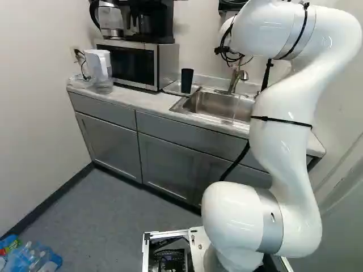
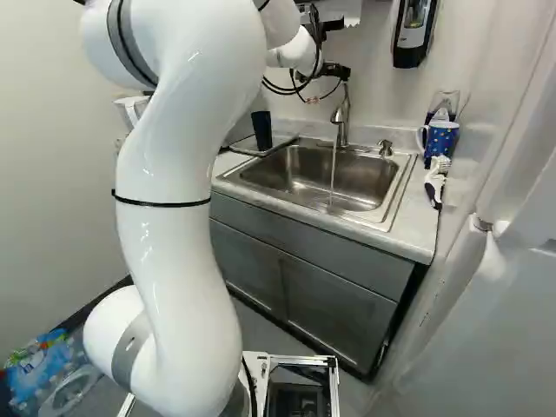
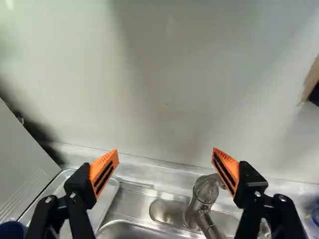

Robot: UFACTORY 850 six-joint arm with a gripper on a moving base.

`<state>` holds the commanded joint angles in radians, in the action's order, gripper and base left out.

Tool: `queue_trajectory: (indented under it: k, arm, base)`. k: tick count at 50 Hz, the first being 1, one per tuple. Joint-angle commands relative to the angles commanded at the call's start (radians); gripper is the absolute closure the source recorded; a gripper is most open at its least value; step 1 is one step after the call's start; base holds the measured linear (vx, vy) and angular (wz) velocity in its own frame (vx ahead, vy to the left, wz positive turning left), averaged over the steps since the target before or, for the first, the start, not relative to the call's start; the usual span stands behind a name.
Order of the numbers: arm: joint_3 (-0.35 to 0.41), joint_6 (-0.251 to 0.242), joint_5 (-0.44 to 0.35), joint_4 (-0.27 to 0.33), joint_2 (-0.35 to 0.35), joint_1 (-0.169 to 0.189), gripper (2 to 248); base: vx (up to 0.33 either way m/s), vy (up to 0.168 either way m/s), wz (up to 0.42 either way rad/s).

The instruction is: Rinse the cup and place it in the tray

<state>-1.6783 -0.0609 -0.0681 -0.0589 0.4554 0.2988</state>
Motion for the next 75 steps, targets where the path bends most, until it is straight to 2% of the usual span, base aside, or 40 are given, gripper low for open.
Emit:
queue_trajectory:
  k: [27, 61, 75]
  arm:
    - [-0.019, 0.0, 0.032, 0.0, 0.016, -0.002, 3]
    - [0.054, 0.0, 0.073, 0.0, -0.044, 0.006, 3]
    - [0.057, 0.0, 0.09, 0.0, -0.047, 0.006, 3]
  base:
    - [0.0, 0.0, 0.0]
    - [0.0, 0.0, 0.0]
    - [0.0, 0.0, 0.0]
